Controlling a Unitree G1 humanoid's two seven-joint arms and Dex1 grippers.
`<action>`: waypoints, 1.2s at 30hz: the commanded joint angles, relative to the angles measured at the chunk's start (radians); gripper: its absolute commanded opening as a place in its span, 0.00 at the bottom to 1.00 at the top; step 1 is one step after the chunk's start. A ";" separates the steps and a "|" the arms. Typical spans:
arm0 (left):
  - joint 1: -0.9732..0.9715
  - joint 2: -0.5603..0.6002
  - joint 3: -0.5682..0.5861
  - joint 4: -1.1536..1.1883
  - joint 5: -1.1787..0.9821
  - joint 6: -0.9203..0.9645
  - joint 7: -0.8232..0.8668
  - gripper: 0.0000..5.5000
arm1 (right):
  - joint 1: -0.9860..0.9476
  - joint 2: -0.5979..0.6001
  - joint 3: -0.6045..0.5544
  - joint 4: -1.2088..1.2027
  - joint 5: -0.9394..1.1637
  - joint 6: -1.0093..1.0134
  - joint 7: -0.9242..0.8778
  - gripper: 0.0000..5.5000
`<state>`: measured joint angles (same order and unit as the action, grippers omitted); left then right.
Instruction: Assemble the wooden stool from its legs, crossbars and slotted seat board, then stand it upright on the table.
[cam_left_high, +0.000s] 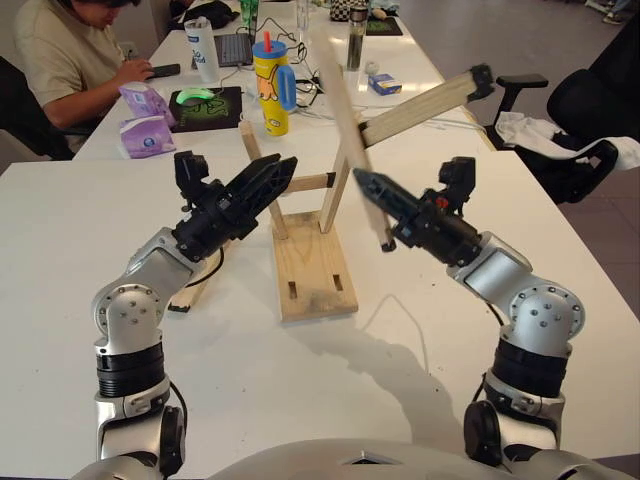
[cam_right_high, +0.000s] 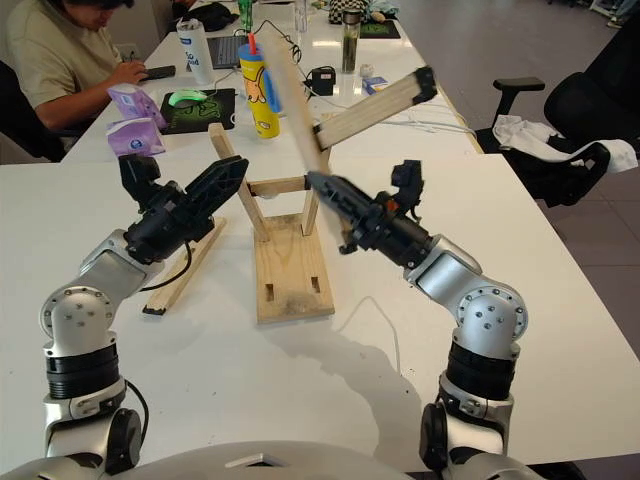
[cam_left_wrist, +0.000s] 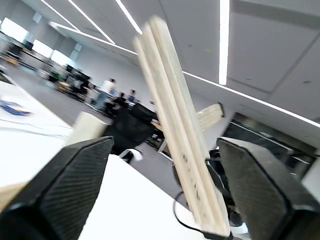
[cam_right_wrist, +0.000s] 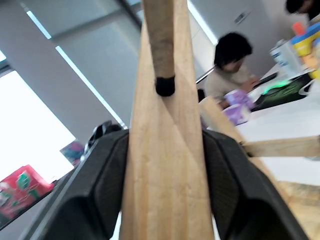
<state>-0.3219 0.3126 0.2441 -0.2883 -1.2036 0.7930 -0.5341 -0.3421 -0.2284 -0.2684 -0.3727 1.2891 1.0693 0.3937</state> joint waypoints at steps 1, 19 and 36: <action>-0.033 0.041 0.011 0.003 -0.117 0.081 0.003 0.83 | 0.014 -0.092 0.029 0.009 0.107 0.077 0.061 0.38; -0.002 0.148 -0.031 -0.015 -0.277 0.198 -0.056 0.47 | 0.001 -0.317 0.095 0.042 0.198 0.131 0.293 0.38; 0.082 0.324 0.105 0.047 -0.186 0.177 -0.172 0.37 | 0.052 -0.476 0.300 0.032 -0.340 -0.154 0.473 0.52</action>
<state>-0.2725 0.5687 0.2814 -0.2649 -1.4119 0.9791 -0.6783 -0.3157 -0.6526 -0.0622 -0.2989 1.1153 1.0204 0.8175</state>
